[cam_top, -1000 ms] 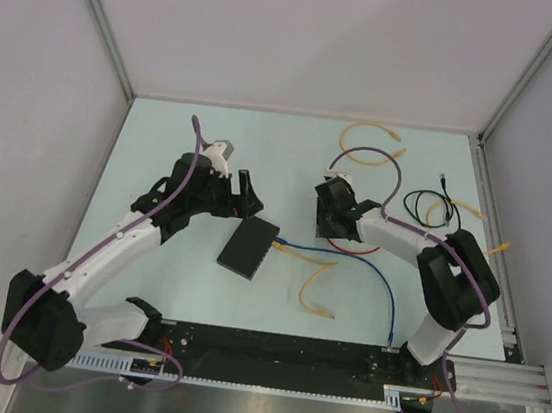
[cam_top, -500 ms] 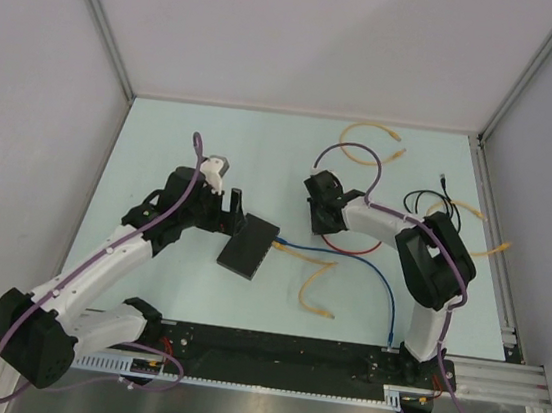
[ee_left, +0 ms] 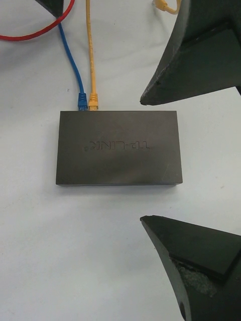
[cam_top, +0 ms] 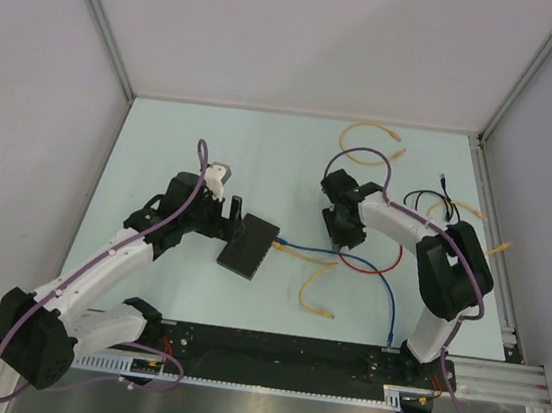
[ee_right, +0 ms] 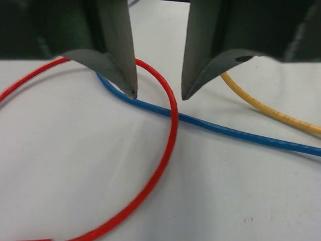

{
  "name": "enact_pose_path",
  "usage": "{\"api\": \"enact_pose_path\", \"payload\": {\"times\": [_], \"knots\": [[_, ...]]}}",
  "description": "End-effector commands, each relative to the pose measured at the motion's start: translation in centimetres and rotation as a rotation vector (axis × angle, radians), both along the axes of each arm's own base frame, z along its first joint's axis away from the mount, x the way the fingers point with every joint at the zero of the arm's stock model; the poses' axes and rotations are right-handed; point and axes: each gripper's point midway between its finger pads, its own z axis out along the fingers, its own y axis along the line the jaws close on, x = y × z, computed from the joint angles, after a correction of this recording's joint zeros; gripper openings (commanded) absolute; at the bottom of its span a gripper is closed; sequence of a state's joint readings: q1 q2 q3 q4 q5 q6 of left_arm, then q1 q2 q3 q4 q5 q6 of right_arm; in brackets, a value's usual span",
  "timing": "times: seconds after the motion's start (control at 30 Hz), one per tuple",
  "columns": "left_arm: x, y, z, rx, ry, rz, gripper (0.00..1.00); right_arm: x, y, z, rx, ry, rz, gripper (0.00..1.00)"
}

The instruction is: Insert the plug into the switch port

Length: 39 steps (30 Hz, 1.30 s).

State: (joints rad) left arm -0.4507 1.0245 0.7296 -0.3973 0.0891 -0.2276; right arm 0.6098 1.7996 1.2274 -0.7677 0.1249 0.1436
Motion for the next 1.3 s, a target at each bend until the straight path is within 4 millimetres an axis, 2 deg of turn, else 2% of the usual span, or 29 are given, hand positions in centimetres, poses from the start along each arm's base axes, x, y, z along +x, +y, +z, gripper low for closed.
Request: {"api": "enact_pose_path", "payload": {"times": [0.0, 0.07, 0.1, 0.27, 0.47, 0.67, 1.03, 1.27], "knots": [[0.6, -0.1, 1.4, -0.015, -0.070, -0.012, 0.95, 1.8, 1.2, 4.4, 0.169, -0.098, -0.087, 0.49], [0.6, -0.1, 1.3, -0.013, -0.065, -0.012, 0.95, 3.0, 1.6, 4.7, 0.210, -0.141, -0.204, 0.54], [0.6, -0.2, 1.2, -0.014, -0.062, -0.012, 0.95, 4.3, 1.5, 5.0, 0.218, -0.191, -0.257, 0.55], [0.6, 0.0, 0.9, -0.005, -0.047, -0.002, 0.95, 7.5, 1.4, 4.7, 0.251, -0.307, -0.524, 0.55], [0.6, 0.3, 0.7, 0.003, -0.044, 0.009, 0.95, 10.2, -1.1, 3.1, 0.176, -0.438, -0.748, 0.54], [0.6, 0.3, 0.6, 0.002, -0.040, 0.011, 0.95, 11.2, -2.8, 1.1, 0.144, -0.445, -0.842, 0.50], [0.5, 0.2, 0.7, -0.005, -0.036, 0.006, 0.95, 12.8, -3.8, -1.7, 0.154, -0.443, -0.939, 0.42], [0.5, 0.1, 0.8, -0.009, -0.038, 0.004, 0.95, 12.6, -4.2, -3.2, 0.127, -0.421, -0.929, 0.29]]}}
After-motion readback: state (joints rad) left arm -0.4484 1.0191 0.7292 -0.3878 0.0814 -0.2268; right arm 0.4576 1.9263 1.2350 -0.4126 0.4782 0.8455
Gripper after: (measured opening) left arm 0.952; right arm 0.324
